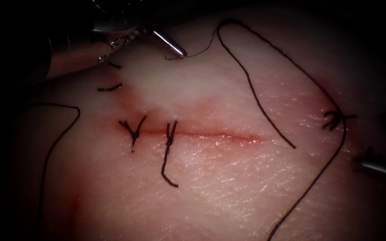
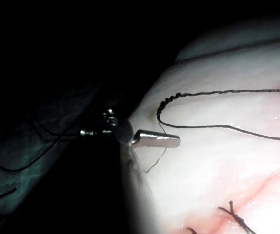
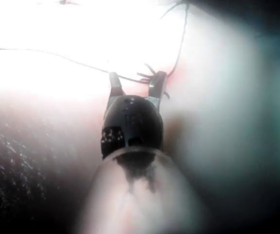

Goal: Wound Closure
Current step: With the left grasper set the suture down, then grab the remaining suture tail with the left hand.

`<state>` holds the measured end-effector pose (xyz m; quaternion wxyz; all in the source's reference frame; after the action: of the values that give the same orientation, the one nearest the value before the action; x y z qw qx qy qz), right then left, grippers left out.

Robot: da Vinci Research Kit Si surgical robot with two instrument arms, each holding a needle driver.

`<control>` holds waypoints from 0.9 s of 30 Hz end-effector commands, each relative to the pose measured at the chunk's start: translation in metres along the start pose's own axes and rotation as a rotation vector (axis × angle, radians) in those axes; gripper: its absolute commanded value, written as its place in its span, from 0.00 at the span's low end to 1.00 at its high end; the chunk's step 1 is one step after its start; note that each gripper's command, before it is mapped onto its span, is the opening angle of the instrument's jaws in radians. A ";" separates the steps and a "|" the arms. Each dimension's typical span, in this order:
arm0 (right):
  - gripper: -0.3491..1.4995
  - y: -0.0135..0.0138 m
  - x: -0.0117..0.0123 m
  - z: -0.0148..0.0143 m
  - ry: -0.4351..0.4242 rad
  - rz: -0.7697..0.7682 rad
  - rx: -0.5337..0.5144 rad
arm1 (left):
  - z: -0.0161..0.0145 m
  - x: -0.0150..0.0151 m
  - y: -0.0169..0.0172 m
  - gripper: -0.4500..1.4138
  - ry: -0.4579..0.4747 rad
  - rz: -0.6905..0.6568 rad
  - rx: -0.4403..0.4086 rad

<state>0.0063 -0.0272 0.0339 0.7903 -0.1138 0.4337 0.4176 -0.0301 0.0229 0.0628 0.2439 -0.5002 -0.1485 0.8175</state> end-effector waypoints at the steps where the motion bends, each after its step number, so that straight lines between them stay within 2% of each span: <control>1: 0.99 -0.0025 0.0015 0.0026 0.018 0.042 0.027 | -0.0005 0.0009 -0.0010 0.89 0.002 0.003 0.001; 4: 0.99 -0.0046 0.0027 0.0044 0.041 0.077 0.064 | -0.0034 0.0008 -0.0006 0.76 0.037 -0.008 0.001; 6: 0.97 -0.0056 0.0033 0.0054 0.059 0.083 0.093 | -0.0051 0.0004 0.0004 0.76 0.084 0.018 -0.001; 9: 0.88 -0.0069 0.0041 0.0069 0.093 0.092 0.154 | -0.0069 0.0000 0.0024 0.76 0.146 0.028 -0.061; 12: 0.83 -0.0077 0.0047 0.0082 0.124 0.067 0.197 | -0.0083 -0.0003 0.0056 0.74 0.156 0.043 -0.094; 13: 0.74 -0.0080 0.0050 0.0086 0.143 0.072 0.233 | -0.0091 -0.0003 0.0079 0.71 0.157 0.052 -0.105; 14: 0.74 -0.0080 0.0050 0.0086 0.143 0.072 0.233 | -0.0091 -0.0003 0.0079 0.71 0.157 0.052 -0.105; 15: 0.54 -0.0081 0.0052 0.0087 0.159 0.069 0.264 | -0.0099 -0.0001 0.0107 0.63 0.159 0.061 -0.113; 16: 0.48 -0.0082 0.0052 0.0087 0.169 0.070 0.283 | -0.0101 0.0000 0.0120 0.59 0.158 0.065 -0.115; 19: 0.48 -0.0083 0.0053 0.0088 0.181 0.067 0.297 | -0.0105 0.0007 0.0160 0.49 0.158 0.081 -0.113; 20: 0.52 -0.0083 0.0053 0.0089 0.179 0.067 0.299 | -0.0105 0.0011 0.0175 0.43 0.148 0.091 -0.116; 21: 0.61 -0.0084 0.0053 0.0090 0.183 0.062 0.303 | -0.0104 0.0017 0.0194 0.31 0.126 0.118 -0.108; 22: 0.61 -0.0084 0.0053 0.0090 0.183 0.062 0.303 | -0.0104 0.0017 0.0194 0.31 0.126 0.118 -0.108; 23: 0.61 -0.0084 0.0052 0.0089 0.182 0.049 0.306 | -0.0094 0.0022 0.0216 0.28 0.049 0.140 -0.046; 27: 0.60 -0.0086 0.0052 0.0088 0.175 0.034 0.311 | -0.0082 0.0018 0.0232 0.27 -0.006 0.170 -0.009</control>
<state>0.0184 -0.0257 0.0334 0.7521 -0.0183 0.5603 0.3465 -0.0291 0.0031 0.0463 0.1665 -0.5038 -0.1116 0.8402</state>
